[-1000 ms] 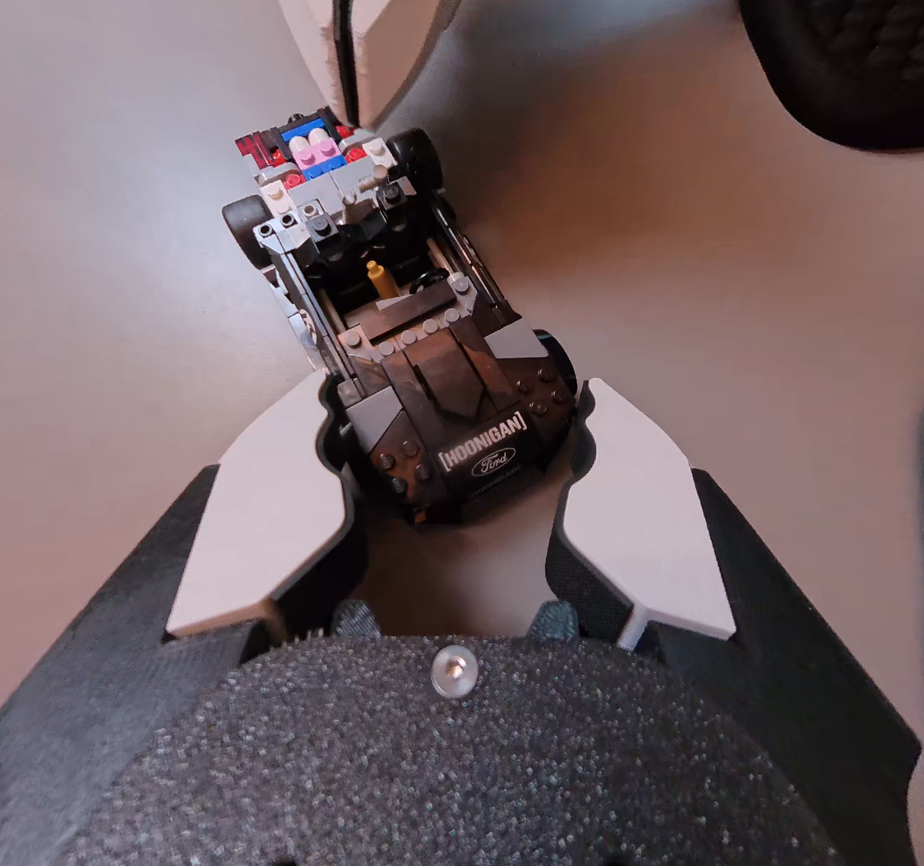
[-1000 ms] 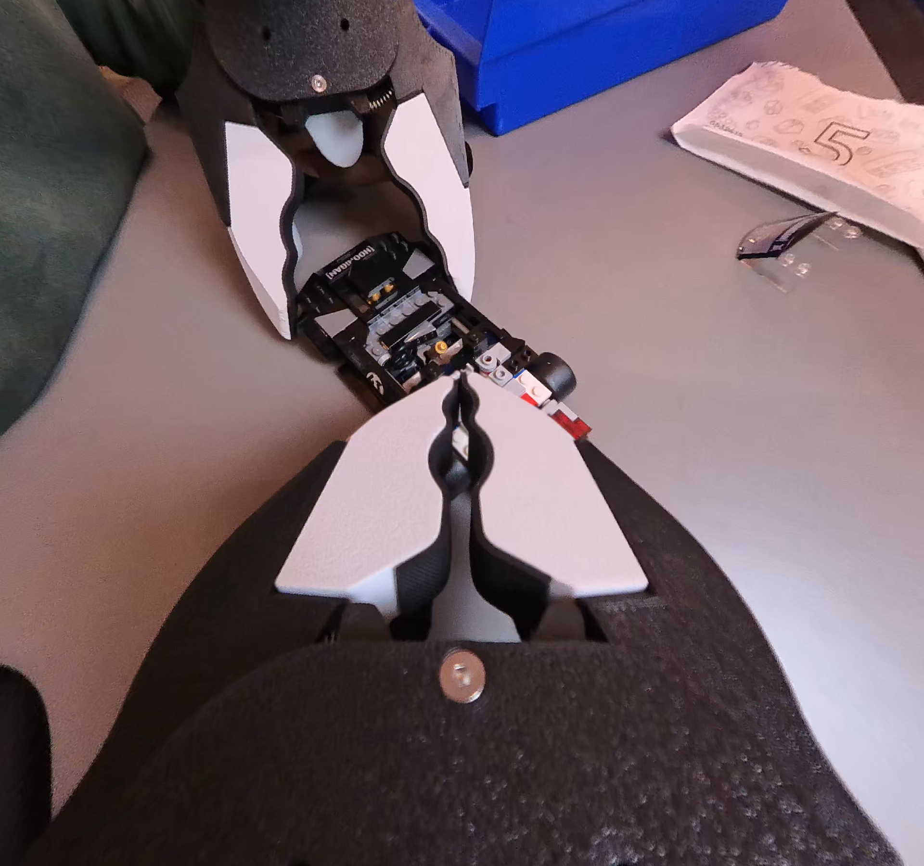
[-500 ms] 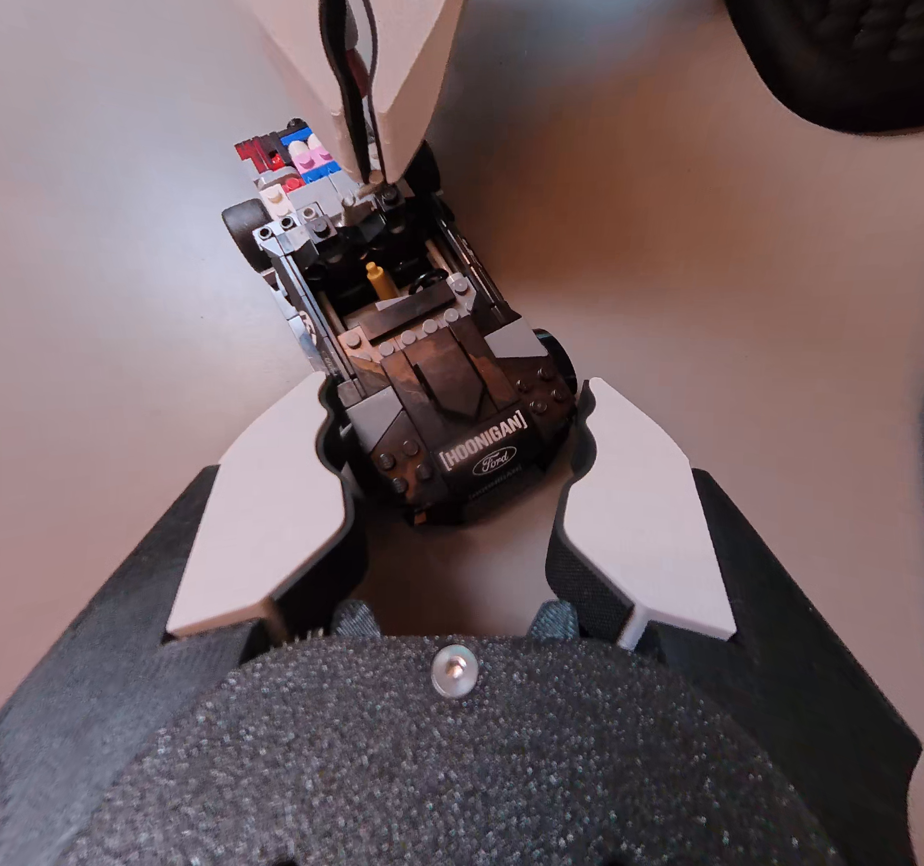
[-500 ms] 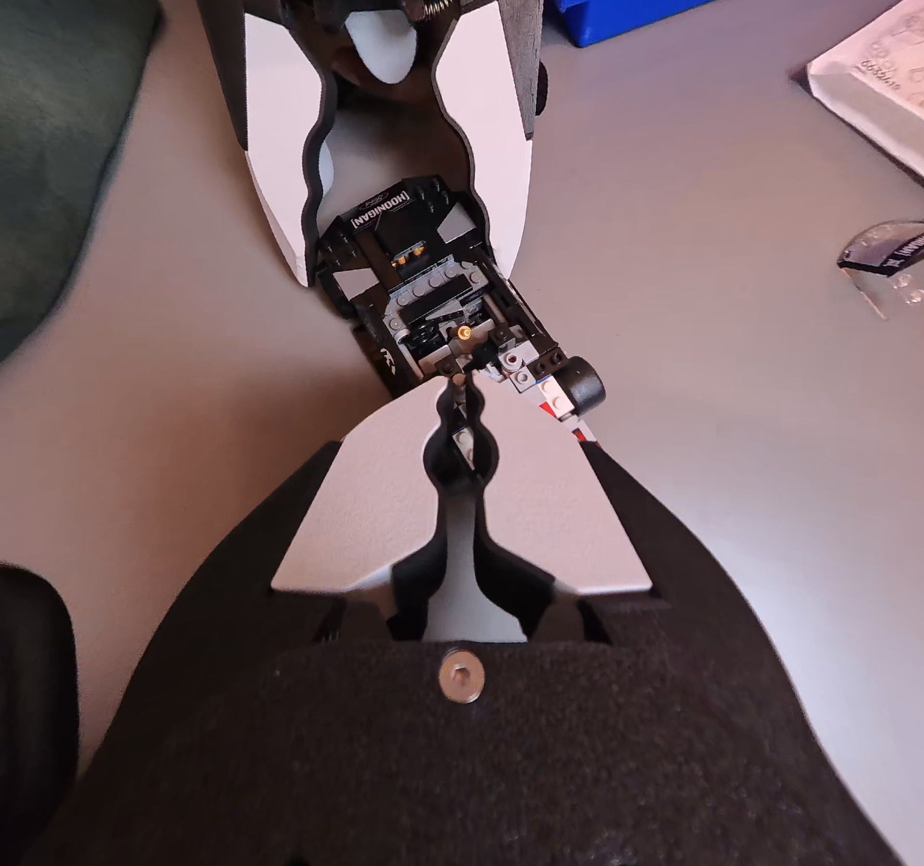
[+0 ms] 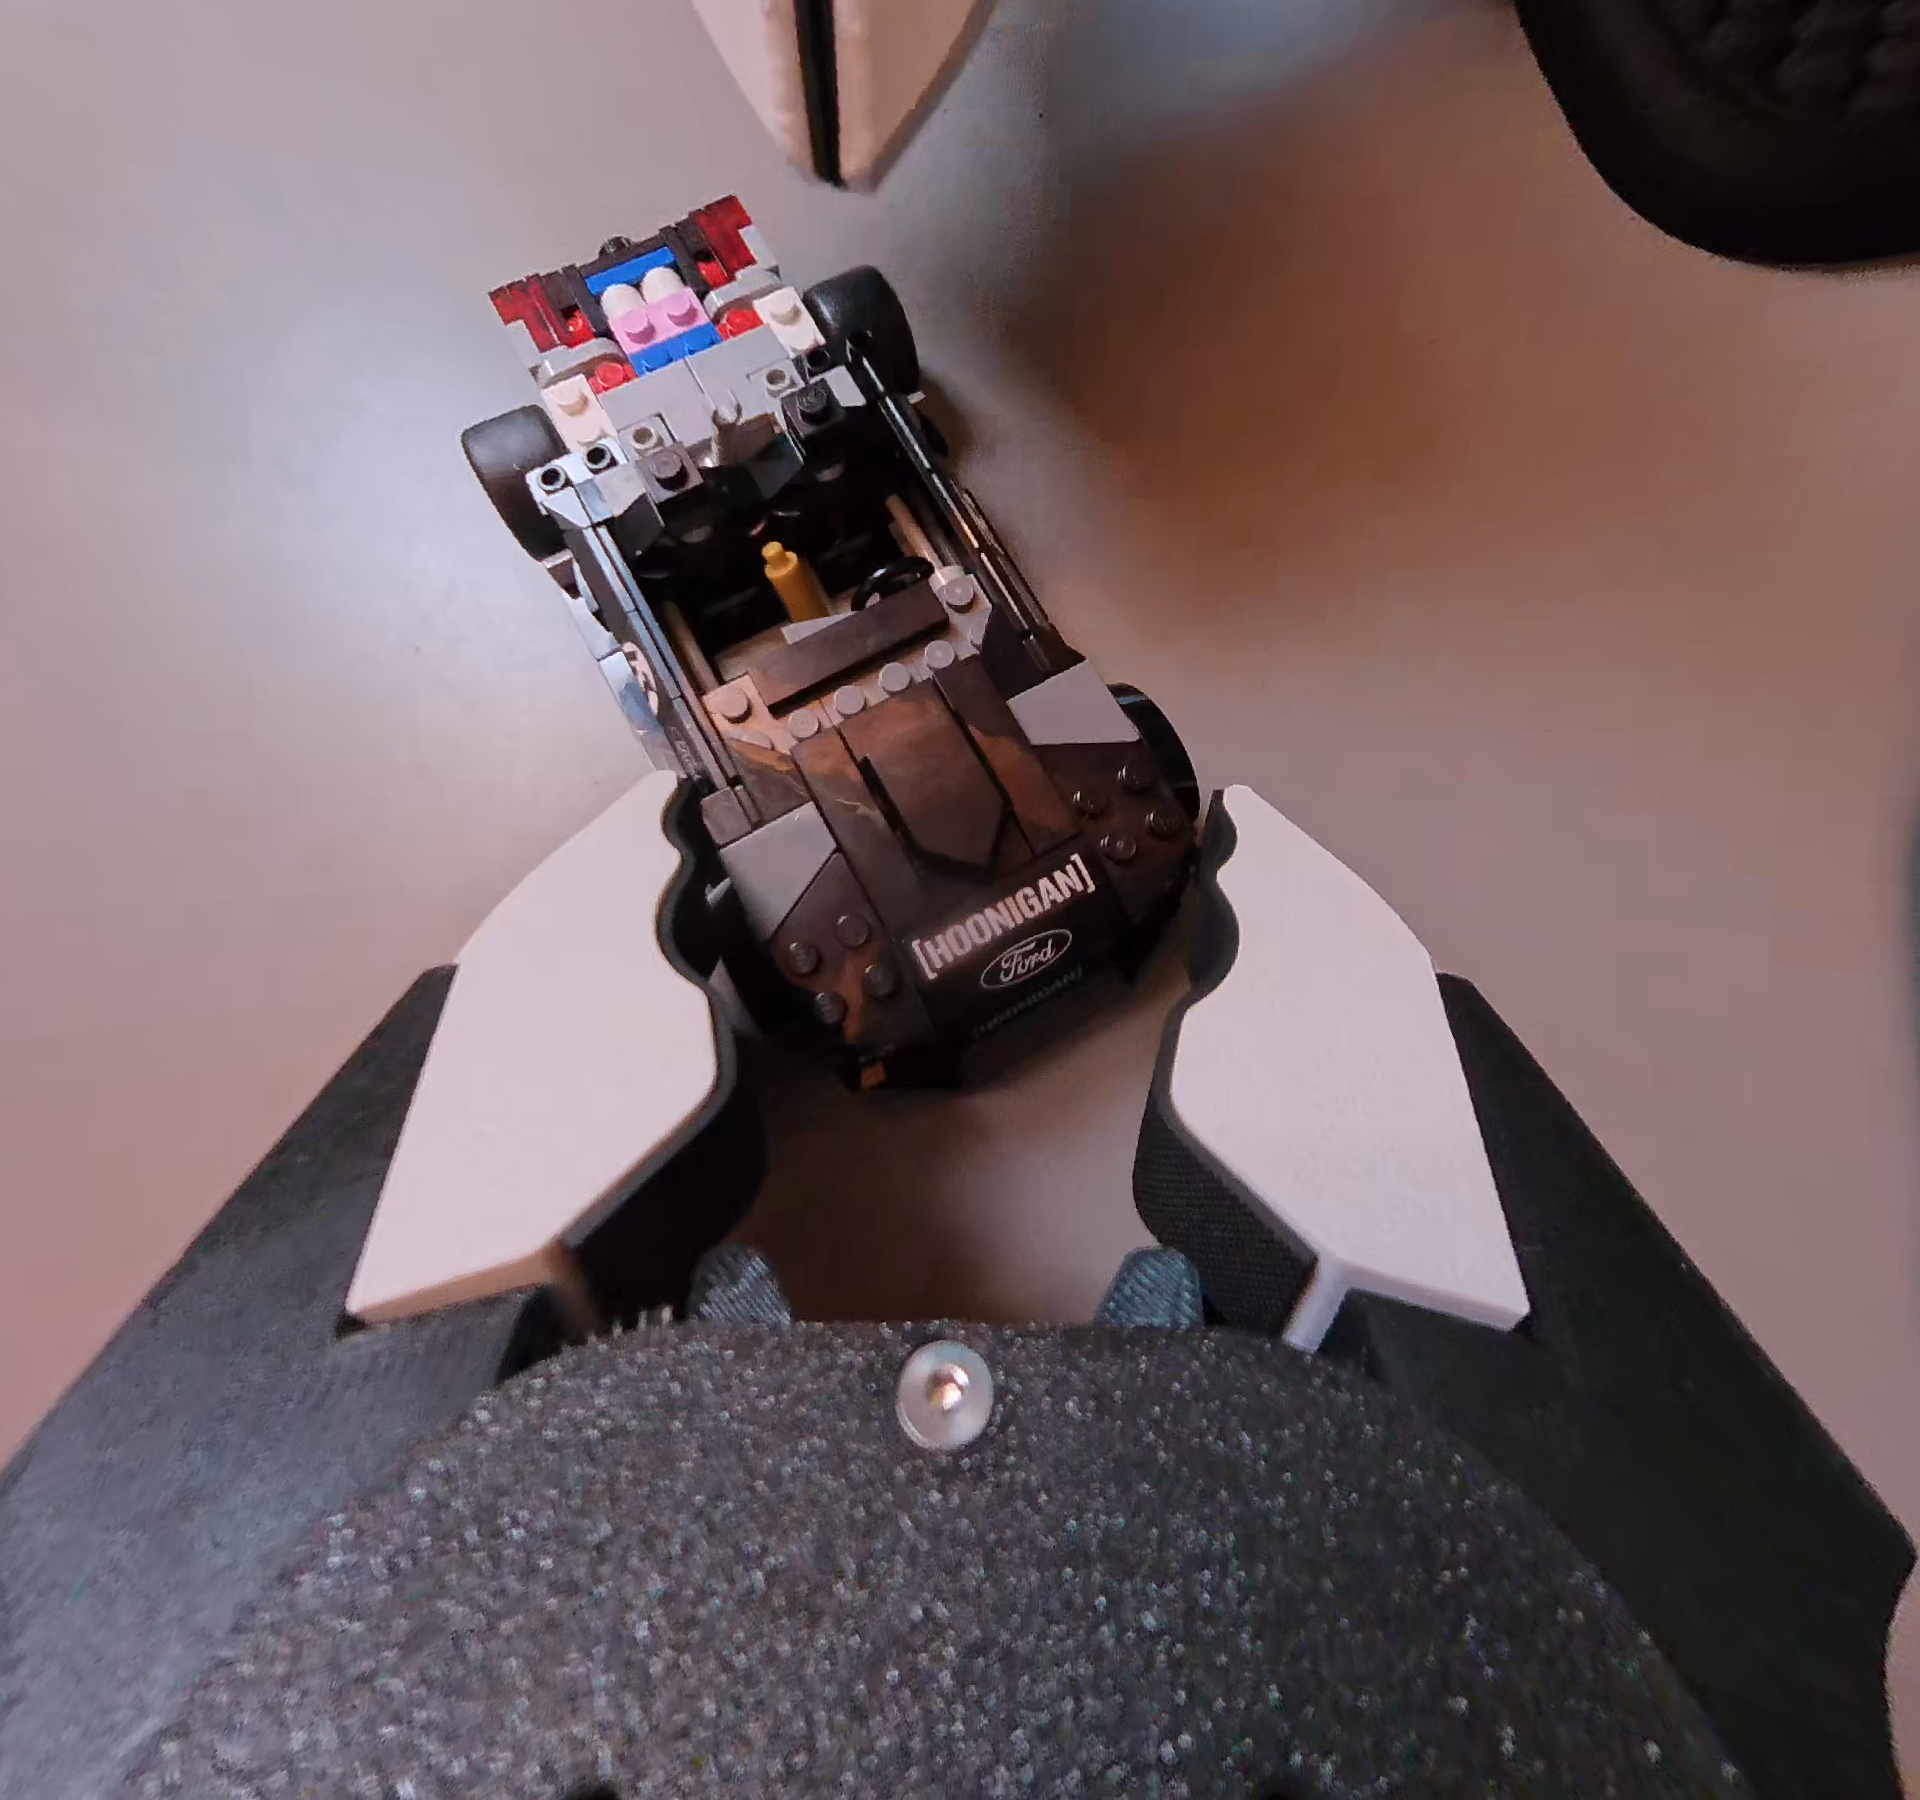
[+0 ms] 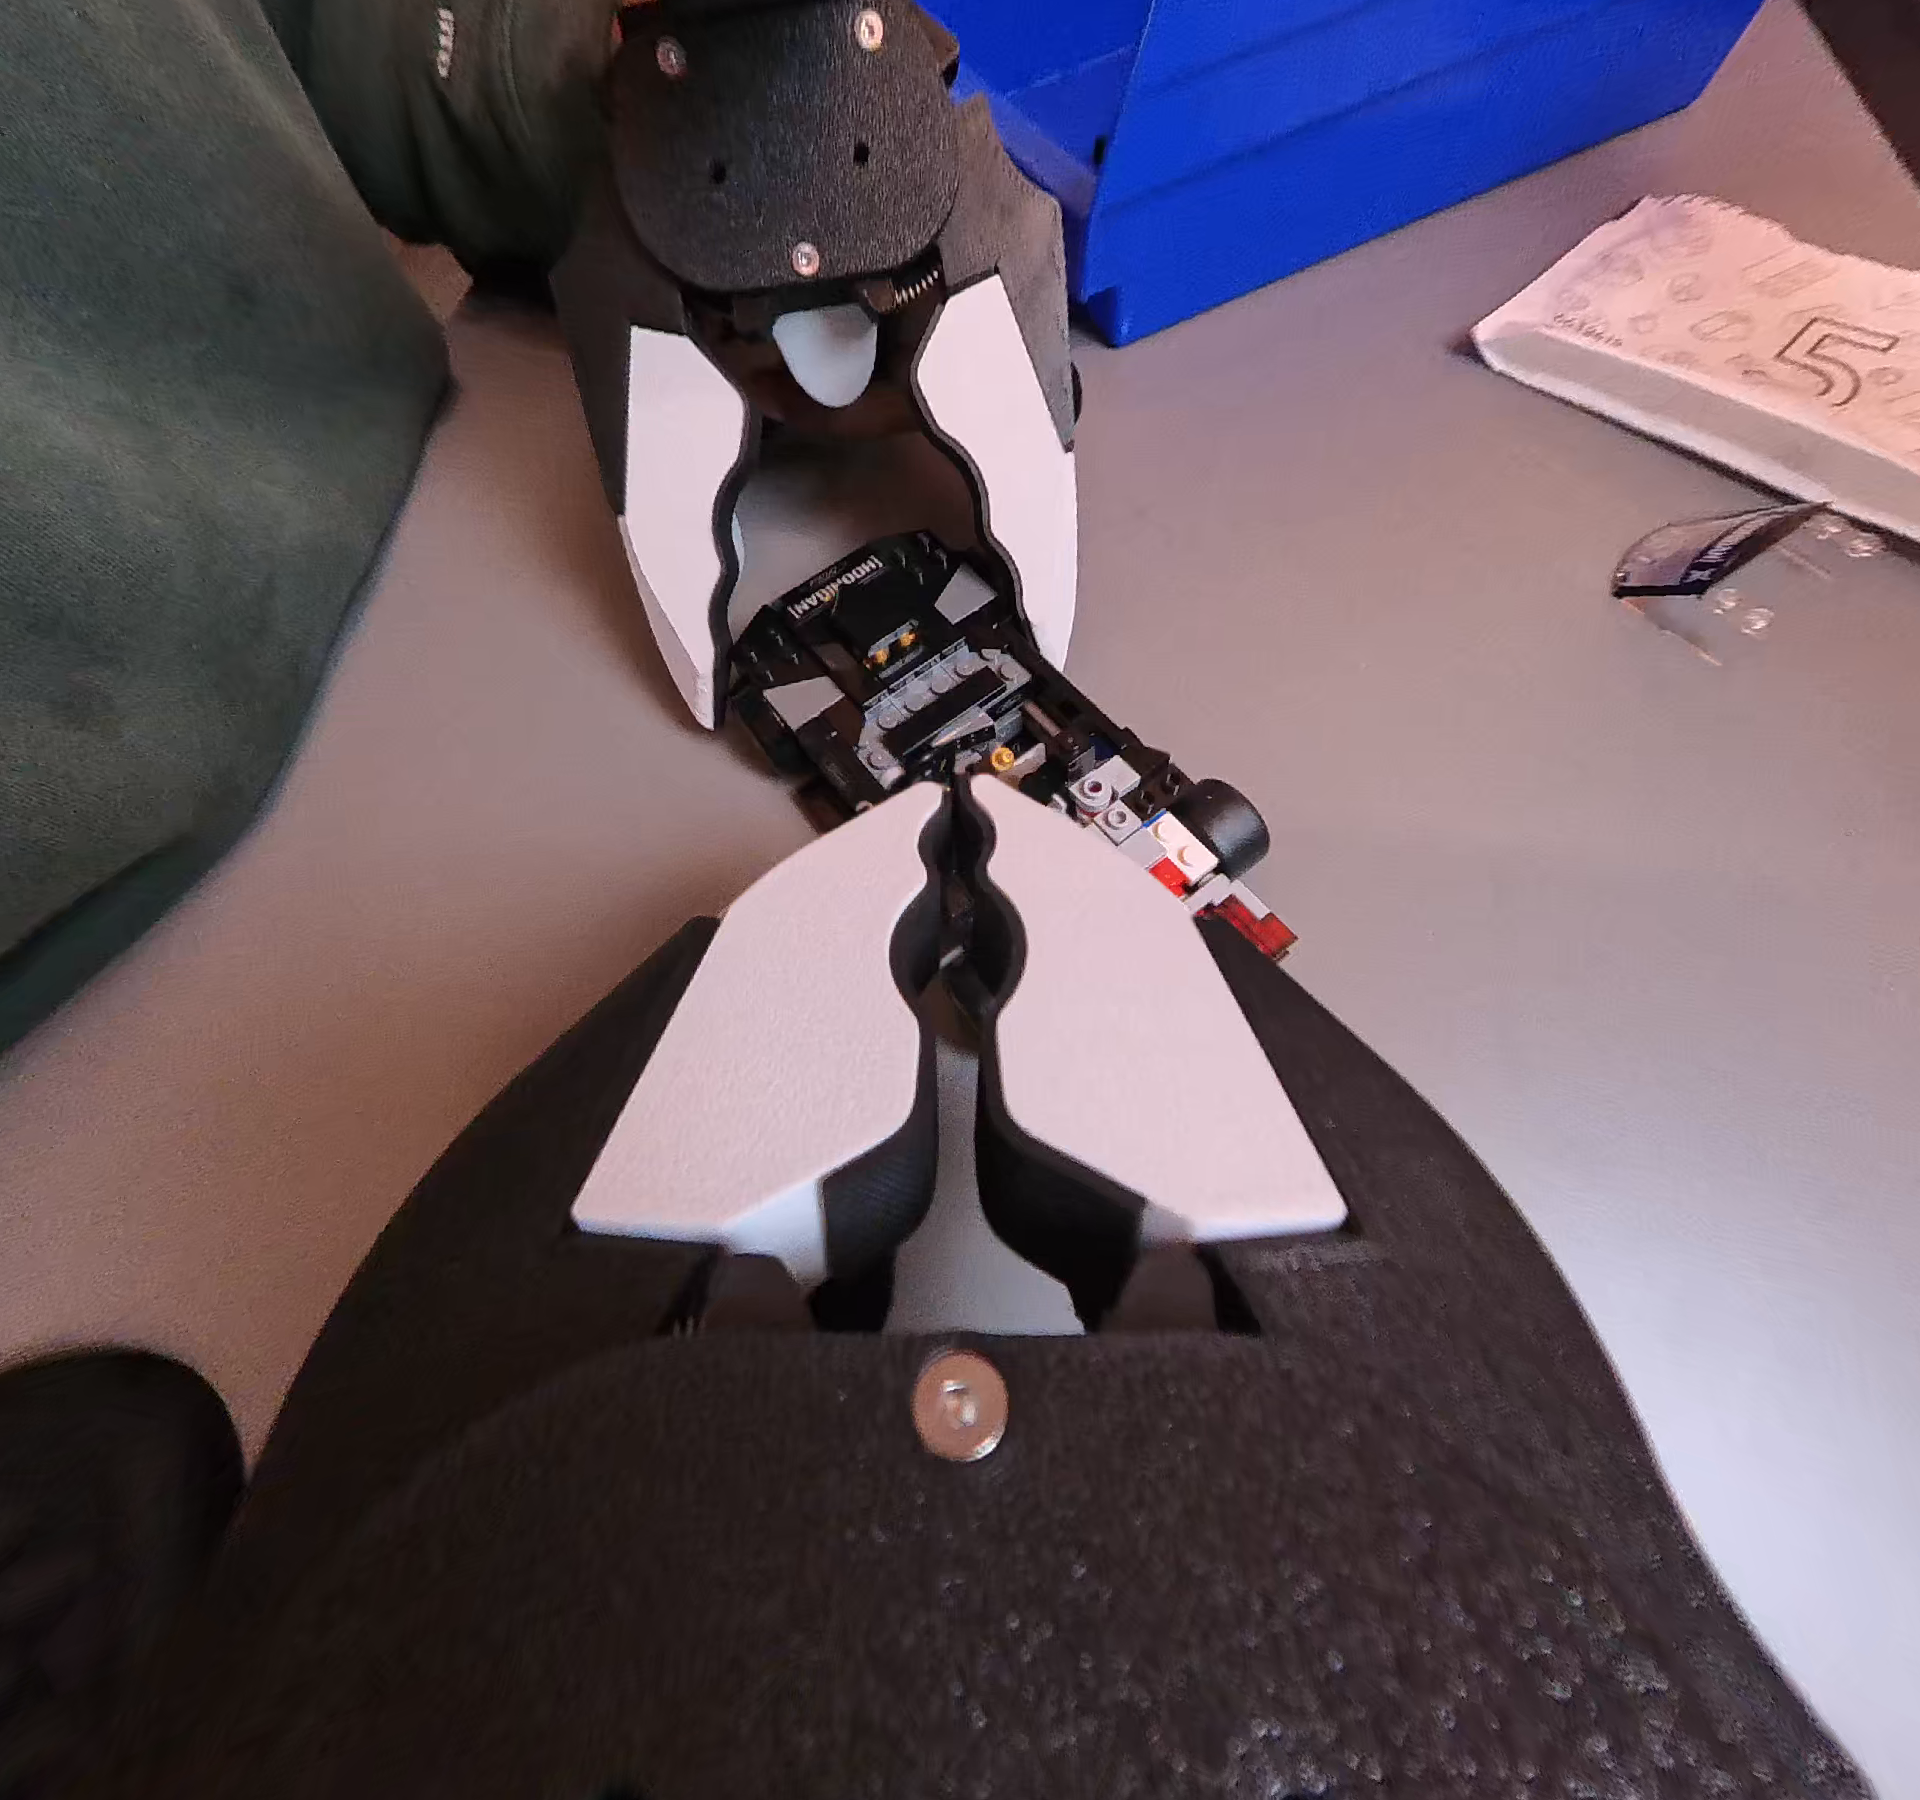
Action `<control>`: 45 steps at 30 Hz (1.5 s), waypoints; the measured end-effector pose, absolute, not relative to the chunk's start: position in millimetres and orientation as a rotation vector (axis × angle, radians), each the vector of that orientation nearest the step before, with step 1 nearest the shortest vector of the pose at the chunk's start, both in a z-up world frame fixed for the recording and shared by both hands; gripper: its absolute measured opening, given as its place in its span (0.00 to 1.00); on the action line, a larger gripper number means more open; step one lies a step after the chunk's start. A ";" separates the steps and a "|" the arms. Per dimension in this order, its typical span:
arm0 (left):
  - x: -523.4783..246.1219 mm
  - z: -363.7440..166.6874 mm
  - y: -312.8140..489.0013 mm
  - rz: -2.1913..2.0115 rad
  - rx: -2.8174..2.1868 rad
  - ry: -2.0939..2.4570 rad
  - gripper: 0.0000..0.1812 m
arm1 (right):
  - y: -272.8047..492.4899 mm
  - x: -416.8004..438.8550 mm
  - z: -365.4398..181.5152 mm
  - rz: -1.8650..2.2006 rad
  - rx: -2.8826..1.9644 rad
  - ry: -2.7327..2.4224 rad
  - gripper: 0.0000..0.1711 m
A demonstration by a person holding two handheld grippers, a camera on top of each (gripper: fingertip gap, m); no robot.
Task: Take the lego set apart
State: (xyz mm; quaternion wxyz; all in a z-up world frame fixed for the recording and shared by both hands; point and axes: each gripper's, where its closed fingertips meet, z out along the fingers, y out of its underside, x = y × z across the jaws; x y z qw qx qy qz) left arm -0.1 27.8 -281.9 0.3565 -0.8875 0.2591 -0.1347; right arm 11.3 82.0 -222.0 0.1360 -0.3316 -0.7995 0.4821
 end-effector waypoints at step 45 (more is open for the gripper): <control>-21.8 -157.5 -23.0 -0.014 -1.685 -0.059 0.15 | 92.7 85.1 -169.5 1.041 -1.415 -1.373 0.15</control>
